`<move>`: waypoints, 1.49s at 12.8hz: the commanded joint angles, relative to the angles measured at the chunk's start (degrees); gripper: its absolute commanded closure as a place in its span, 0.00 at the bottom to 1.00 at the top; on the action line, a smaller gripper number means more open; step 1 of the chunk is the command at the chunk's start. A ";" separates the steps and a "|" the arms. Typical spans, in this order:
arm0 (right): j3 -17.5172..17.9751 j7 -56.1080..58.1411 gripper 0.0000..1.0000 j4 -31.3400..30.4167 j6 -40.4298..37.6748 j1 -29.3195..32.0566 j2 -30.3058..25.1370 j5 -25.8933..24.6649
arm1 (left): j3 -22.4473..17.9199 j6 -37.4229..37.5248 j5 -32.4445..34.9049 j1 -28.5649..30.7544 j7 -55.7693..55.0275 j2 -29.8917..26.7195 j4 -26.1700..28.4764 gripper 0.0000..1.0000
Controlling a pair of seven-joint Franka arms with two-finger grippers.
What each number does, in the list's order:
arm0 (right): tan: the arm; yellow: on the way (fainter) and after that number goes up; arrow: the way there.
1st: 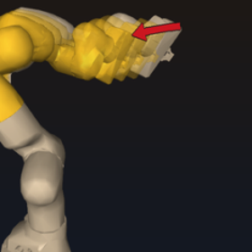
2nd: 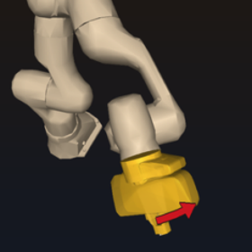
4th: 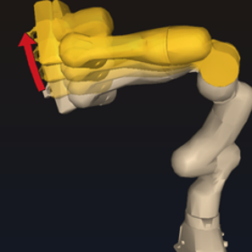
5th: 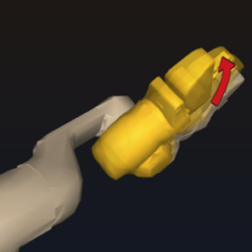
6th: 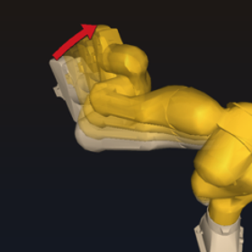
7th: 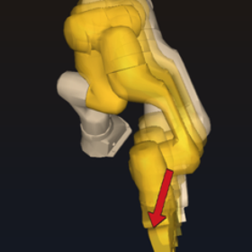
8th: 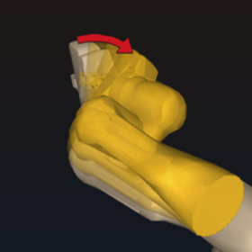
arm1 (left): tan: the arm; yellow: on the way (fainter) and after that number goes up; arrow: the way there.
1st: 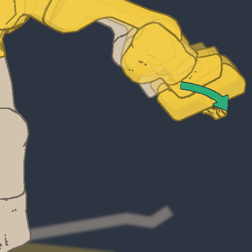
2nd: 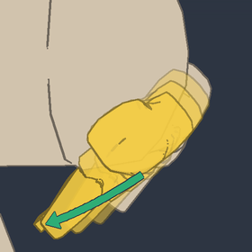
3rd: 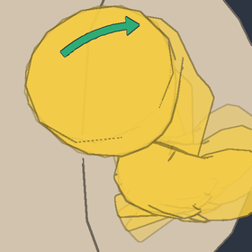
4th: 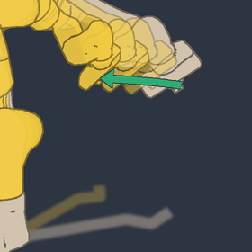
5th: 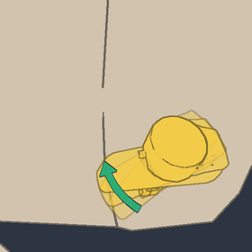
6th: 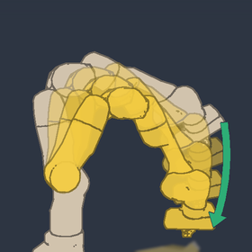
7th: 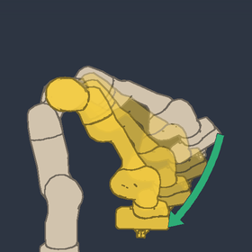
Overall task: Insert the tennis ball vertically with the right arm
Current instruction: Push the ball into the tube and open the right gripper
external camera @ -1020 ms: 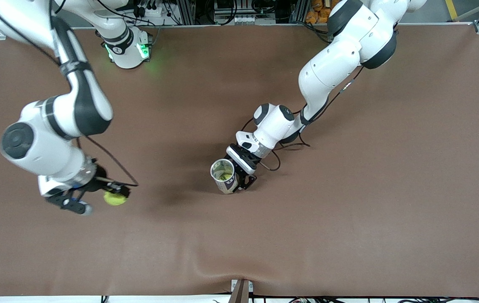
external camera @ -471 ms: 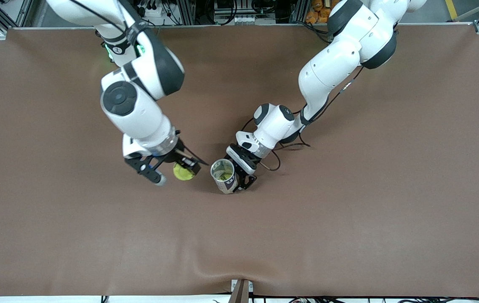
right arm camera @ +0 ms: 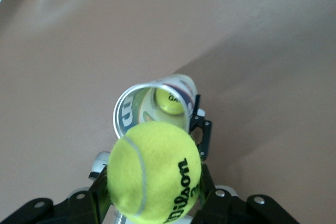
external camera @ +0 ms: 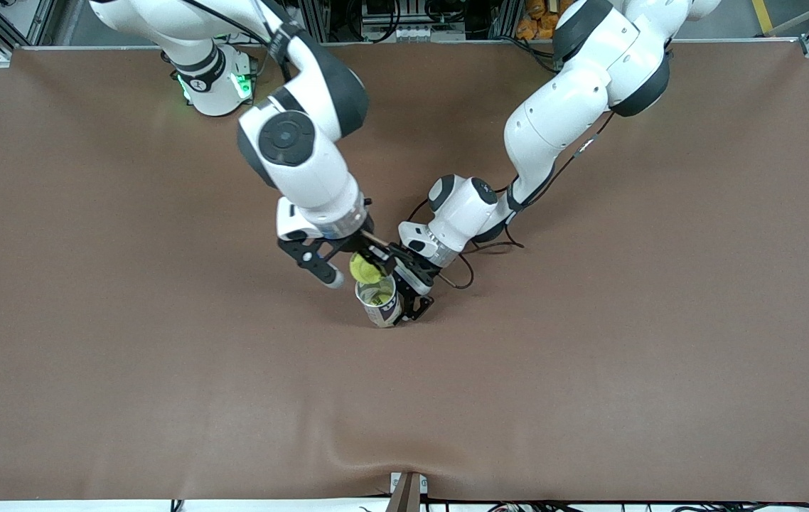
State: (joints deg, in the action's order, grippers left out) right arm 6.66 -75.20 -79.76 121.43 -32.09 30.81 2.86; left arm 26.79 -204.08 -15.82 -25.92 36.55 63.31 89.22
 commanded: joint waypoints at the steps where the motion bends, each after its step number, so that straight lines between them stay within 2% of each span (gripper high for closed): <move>1: -0.68 -0.65 0.41 3.04 1.61 -0.43 3.20 -0.75 | -0.07 0.52 0.96 0.26 0.10 -0.47 0.26 0.17; 7: -1.03 0.40 0.40 3.04 4.08 0.53 4.96 -1.72 | -0.07 0.52 0.96 0.17 0.01 -0.47 0.26 0.17; 9: -1.03 0.93 0.21 3.04 4.08 0.88 5.05 -1.72 | -0.07 0.44 0.96 0.17 0.01 -0.47 0.26 0.17; 10: -1.03 0.93 0.00 3.04 4.08 0.89 5.05 -1.72 | -0.07 0.52 0.96 0.17 0.01 -0.47 0.26 0.17; 19: -1.12 1.37 0.00 3.04 4.08 1.41 4.70 -1.72 | -0.07 0.52 0.96 0.26 -0.08 -0.56 0.26 0.15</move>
State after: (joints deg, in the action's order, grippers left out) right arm 5.10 -74.72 -78.10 125.80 -31.68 35.03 1.81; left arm 26.78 -203.97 -15.81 -25.92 36.55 63.31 89.17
